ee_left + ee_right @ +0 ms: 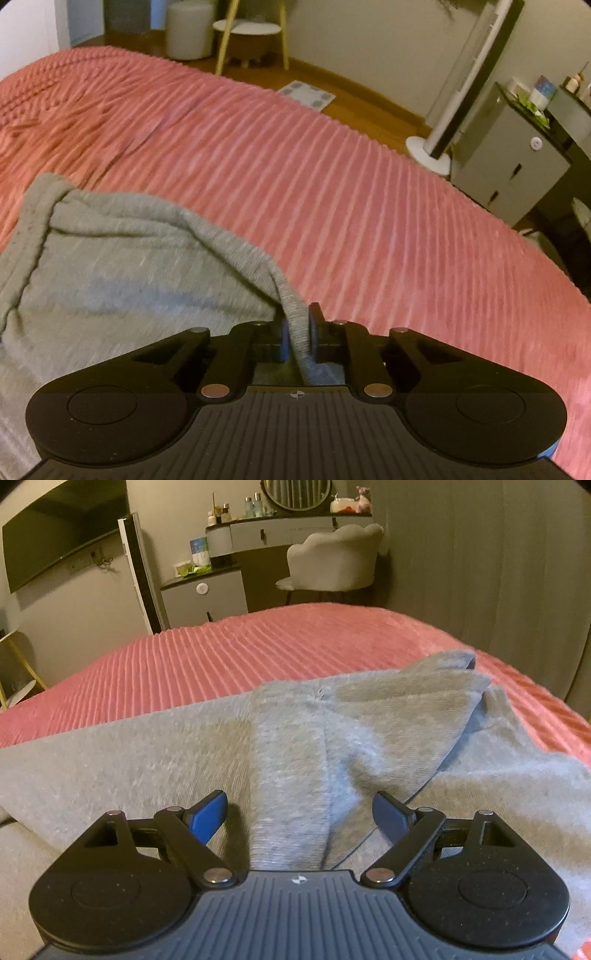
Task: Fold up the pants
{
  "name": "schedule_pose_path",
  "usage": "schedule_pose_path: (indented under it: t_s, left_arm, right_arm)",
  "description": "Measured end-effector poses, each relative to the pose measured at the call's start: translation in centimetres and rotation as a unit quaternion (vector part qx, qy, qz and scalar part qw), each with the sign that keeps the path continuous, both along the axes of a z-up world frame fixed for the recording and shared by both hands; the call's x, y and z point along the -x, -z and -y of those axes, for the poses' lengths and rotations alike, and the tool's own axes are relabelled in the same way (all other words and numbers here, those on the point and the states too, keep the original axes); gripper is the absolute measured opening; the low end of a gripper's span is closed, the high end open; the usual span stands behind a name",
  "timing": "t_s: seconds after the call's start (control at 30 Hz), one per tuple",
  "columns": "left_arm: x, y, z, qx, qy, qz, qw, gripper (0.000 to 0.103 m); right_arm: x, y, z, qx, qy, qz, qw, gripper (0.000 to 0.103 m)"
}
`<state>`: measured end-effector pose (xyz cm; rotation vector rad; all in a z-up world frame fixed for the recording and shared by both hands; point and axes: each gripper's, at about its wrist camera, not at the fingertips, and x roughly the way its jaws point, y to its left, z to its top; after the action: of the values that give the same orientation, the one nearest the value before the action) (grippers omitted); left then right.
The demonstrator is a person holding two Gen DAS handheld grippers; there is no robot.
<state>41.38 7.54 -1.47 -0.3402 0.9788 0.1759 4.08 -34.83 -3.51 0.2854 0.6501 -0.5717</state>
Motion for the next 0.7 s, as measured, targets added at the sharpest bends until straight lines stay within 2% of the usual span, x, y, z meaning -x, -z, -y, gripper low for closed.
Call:
schedule_pose_path:
  t_s: [0.13, 0.2, 0.23, 0.3, 0.33, 0.4, 0.43, 0.47, 0.5, 0.57, 0.63, 0.7]
  left_arm:
    - [2.7, -1.8, -1.0, 0.020, 0.001, 0.035, 0.9992, 0.010]
    - [4.4, -3.0, -1.4, 0.025, 0.011, 0.050, 0.9984, 0.010]
    - [5.3, -3.6, -1.6, 0.028, 0.015, 0.056, 0.9979, 0.010]
    - [6.8, -4.9, -2.1, 0.035, 0.024, 0.066, 0.9969, 0.010]
    - [7.8, -5.5, -2.5, 0.042, 0.027, 0.071, 0.9962, 0.010]
    - [9.6, -6.6, -3.3, 0.058, 0.031, 0.076, 0.9949, 0.010]
    - [10.4, -7.2, -3.7, 0.065, 0.025, 0.072, 0.9950, 0.010]
    - [11.2, -7.8, -4.1, 0.074, 0.028, 0.076, 0.9939, 0.010]
    - [12.2, -8.7, -4.7, 0.085, 0.034, 0.086, 0.9921, 0.010]
    - [14.5, -10.4, -5.7, 0.101, 0.039, 0.107, 0.9883, 0.010]
    - [17.1, -12.0, -6.4, 0.111, 0.046, 0.131, 0.9841, 0.010]
    - [20.5, -13.1, -6.5, 0.107, 0.056, 0.152, 0.9810, 0.010]
  right_arm:
    - [-0.1, -0.5, -0.2, 0.038, 0.011, -0.003, 0.999, 0.085]
    - [-0.6, -0.5, -0.6, 0.057, 0.010, -0.015, 0.998, 0.077]
    - [-1.0, -0.4, -0.7, 0.064, 0.006, -0.026, 0.998, 0.066]
    - [-1.8, 0.1, -0.9, 0.069, 0.005, -0.043, 0.997, 0.064]
    - [-2.1, 0.3, -0.9, 0.075, 0.006, -0.049, 0.996, 0.057]
    - [-2.1, 0.5, -1.1, 0.091, 0.001, -0.048, 0.995, 0.027]
    - [-1.7, 0.2, -1.0, 0.093, 0.003, -0.042, 0.995, 0.008]
    - [-1.3, -0.4, -0.6, 0.079, 0.010, -0.034, 0.996, 0.008]
    - [-0.4, -1.4, 0.4, 0.042, 0.018, -0.006, 0.999, 0.008]
    - [2.1, -3.7, 2.2, -0.019, 0.035, 0.069, 0.997, 0.008]
    - [5.0, -6.0, 3.6, -0.050, 0.056, 0.133, 0.988, 0.008]
    - [8.3, -8.0, 4.6, -0.069, 0.083, 0.176, 0.978, 0.008]
